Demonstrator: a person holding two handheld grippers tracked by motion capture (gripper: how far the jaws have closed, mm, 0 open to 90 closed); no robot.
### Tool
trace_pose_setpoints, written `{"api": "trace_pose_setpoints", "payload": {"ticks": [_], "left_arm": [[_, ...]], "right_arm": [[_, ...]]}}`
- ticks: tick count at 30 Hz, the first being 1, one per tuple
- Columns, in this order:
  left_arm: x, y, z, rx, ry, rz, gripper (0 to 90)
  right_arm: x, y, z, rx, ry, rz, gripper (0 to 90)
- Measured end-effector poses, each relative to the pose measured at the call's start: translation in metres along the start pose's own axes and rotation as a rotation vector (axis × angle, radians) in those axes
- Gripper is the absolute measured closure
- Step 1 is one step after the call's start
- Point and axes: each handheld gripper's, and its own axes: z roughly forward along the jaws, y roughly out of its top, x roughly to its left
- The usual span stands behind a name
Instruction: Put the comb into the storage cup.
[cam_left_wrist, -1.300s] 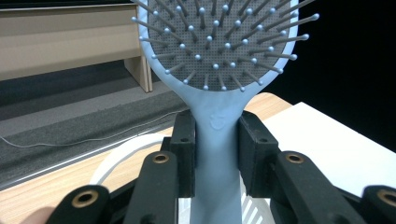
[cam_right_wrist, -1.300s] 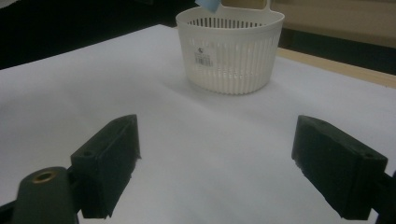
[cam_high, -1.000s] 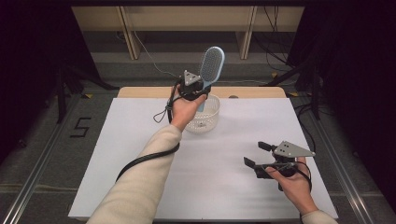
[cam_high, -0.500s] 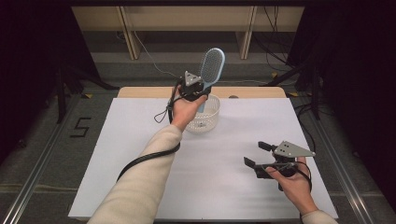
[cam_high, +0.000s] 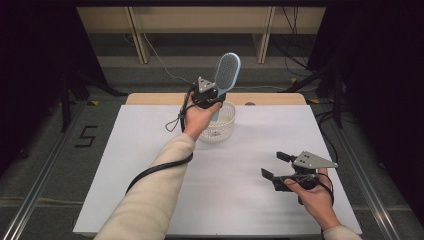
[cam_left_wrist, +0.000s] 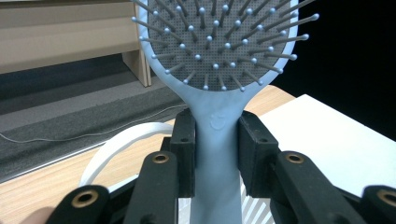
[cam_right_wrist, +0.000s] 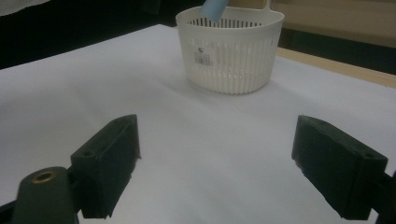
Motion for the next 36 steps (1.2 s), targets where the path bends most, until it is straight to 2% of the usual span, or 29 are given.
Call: {"api": "trace_pose_setpoints", "payload": {"ticks": [36], "left_arm": [[0.0029,-0.0041,0.002,0.012,-0.016,0.039,69.6]], "right_arm": [[-0.0003,-0.0002,-0.0001,0.003,0.003,0.003,15.8]]}}
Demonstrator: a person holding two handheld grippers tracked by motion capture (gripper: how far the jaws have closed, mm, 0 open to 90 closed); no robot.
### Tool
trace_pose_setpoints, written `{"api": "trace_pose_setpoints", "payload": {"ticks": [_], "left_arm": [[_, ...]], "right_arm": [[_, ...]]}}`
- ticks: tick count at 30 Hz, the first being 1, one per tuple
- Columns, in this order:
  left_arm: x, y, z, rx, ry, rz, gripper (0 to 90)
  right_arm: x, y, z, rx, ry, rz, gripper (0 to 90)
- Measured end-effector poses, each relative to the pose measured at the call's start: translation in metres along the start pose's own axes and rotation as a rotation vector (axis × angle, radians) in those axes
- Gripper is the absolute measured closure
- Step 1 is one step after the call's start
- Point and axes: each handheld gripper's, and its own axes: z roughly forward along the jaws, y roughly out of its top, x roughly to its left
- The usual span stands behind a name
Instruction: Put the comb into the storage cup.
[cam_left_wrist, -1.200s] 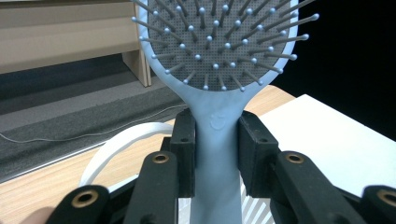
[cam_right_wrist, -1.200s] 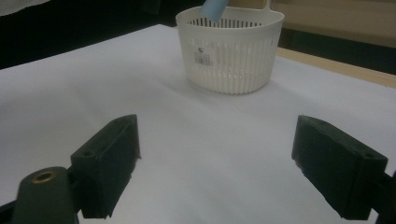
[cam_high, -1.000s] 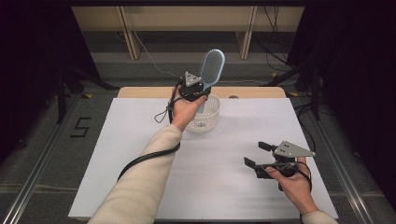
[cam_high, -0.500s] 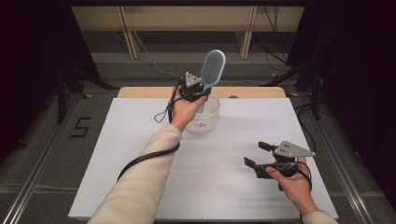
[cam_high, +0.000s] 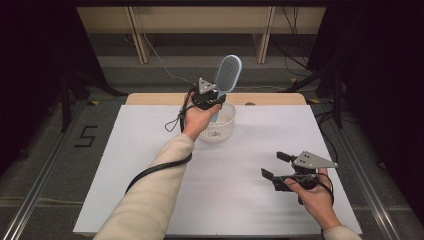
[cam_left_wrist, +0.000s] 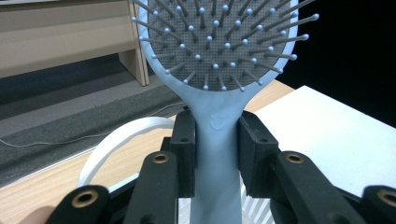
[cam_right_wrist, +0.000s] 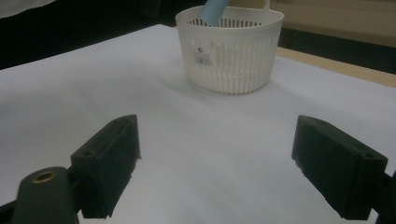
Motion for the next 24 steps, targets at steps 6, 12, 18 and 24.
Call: {"api": "trace_pose_setpoints", "payload": {"ticks": [6,12,18,24], "left_arm": [[0.0015,-0.001,-0.0004,0.004,-0.002,0.006,69.5],[0.0032,-0.0026,-0.0007,0.006,-0.002,0.002,69.6],[0.0046,-0.004,-0.0009,0.003,-0.003,-0.001,69.6],[0.0053,-0.0055,-0.0012,0.004,-0.006,0.002,69.6]], "right_arm": [[0.0,-0.0002,0.0004,-0.001,-0.001,-0.001,15.8],[0.0001,-0.0003,0.0006,-0.002,0.0,-0.003,15.9],[0.0,-0.0003,0.0004,0.002,0.0,-0.004,15.8],[0.0,-0.0002,0.0004,0.0,-0.001,-0.007,15.8]]}}
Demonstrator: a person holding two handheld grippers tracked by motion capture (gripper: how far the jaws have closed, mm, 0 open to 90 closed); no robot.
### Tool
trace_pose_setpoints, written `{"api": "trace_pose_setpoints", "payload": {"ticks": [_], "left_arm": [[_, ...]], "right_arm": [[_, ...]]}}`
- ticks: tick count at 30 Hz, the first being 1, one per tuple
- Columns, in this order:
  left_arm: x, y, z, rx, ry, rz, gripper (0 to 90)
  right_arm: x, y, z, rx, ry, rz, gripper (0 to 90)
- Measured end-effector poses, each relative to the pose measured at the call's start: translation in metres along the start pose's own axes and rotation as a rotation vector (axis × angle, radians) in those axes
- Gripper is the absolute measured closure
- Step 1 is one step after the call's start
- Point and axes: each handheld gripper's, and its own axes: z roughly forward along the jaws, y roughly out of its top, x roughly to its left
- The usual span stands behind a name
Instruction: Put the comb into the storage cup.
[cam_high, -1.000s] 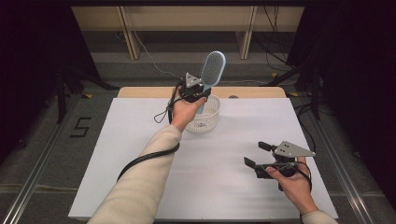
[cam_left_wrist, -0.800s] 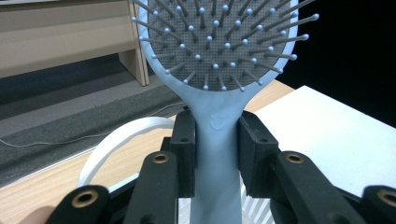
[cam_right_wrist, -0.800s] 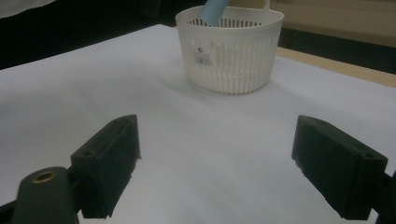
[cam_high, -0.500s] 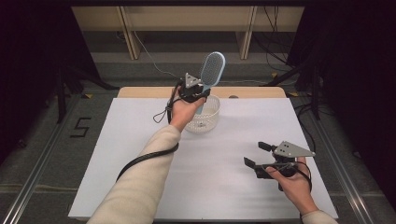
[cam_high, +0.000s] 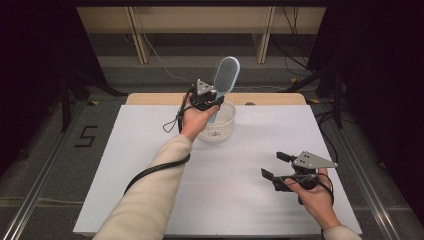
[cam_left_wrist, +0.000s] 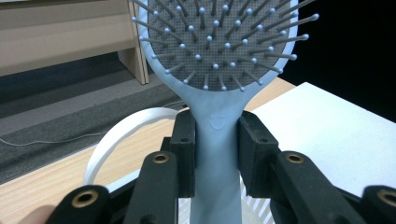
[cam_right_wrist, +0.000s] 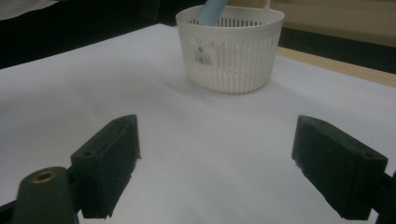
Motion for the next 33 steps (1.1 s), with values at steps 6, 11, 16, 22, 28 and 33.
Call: {"api": "trace_pose_setpoints", "payload": {"ticks": [6,11,16,22,28,33], "left_arm": [[-0.0001,-0.0019,0.0008,0.002,-0.006,0.003,69.6],[0.0,-0.0033,0.0012,0.007,-0.005,0.006,69.6],[-0.0005,-0.0039,0.0016,0.008,-0.009,0.009,69.6],[-0.0005,-0.0043,0.0021,0.01,-0.014,0.014,69.5],[-0.0011,-0.0053,0.0031,0.016,-0.018,0.016,69.6],[-0.0012,-0.0056,0.0032,0.018,-0.016,0.019,69.5]], "right_arm": [[0.0002,0.0,-0.0001,0.002,0.0,0.002,15.9],[0.0001,0.0,-0.0001,0.003,0.001,0.003,15.8],[0.0001,0.0,-0.0001,0.002,0.0,0.0,15.8],[0.0002,0.0,-0.0001,0.002,0.001,0.0,15.8],[0.0002,-0.0001,0.0,0.003,0.0,0.003,15.8],[0.0,-0.0001,-0.0002,0.003,0.0,0.001,15.8]]}}
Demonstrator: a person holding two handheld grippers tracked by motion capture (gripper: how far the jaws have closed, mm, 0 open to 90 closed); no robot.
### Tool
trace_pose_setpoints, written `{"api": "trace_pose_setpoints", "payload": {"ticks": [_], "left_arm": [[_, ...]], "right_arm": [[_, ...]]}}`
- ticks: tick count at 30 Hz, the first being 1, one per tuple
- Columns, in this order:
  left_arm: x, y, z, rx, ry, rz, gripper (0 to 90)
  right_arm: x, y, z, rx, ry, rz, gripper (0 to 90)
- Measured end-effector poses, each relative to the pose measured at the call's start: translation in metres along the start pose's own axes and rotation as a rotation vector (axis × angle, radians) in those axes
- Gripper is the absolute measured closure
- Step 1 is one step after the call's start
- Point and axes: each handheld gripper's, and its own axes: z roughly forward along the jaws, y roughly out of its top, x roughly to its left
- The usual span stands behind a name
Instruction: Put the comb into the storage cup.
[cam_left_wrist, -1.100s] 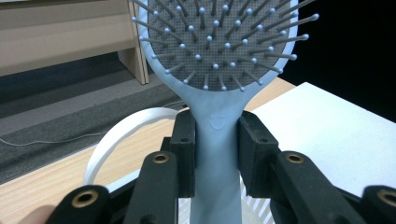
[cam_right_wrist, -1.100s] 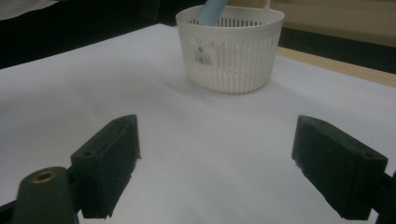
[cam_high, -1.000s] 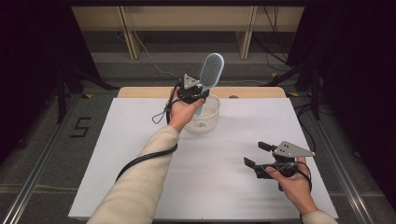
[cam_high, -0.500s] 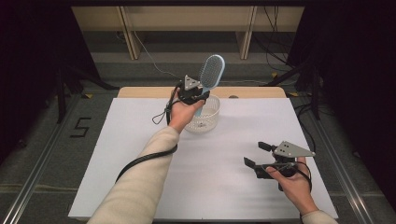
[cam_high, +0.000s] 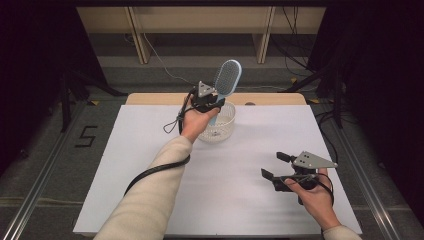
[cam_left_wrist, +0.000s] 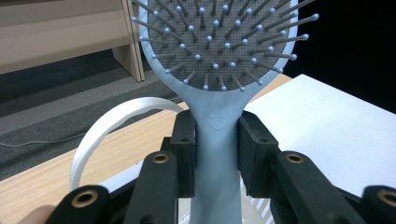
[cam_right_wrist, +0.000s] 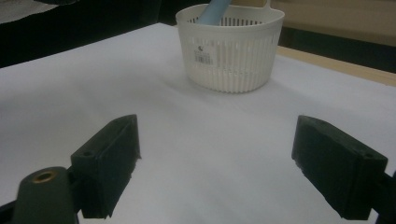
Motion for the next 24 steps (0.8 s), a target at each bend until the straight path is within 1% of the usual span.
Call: {"api": "trace_pose_setpoints", "payload": {"ticks": [14,24], "left_arm": [[-0.0011,-0.0013,0.0018,0.014,-0.01,0.009,69.6],[-0.0015,-0.0027,0.0028,0.025,-0.008,0.013,69.5]], "right_arm": [[0.0,-0.0001,0.0001,0.0,0.0,0.0,15.8],[0.0,-0.0001,0.0003,0.0,0.001,0.002,15.8]]}}
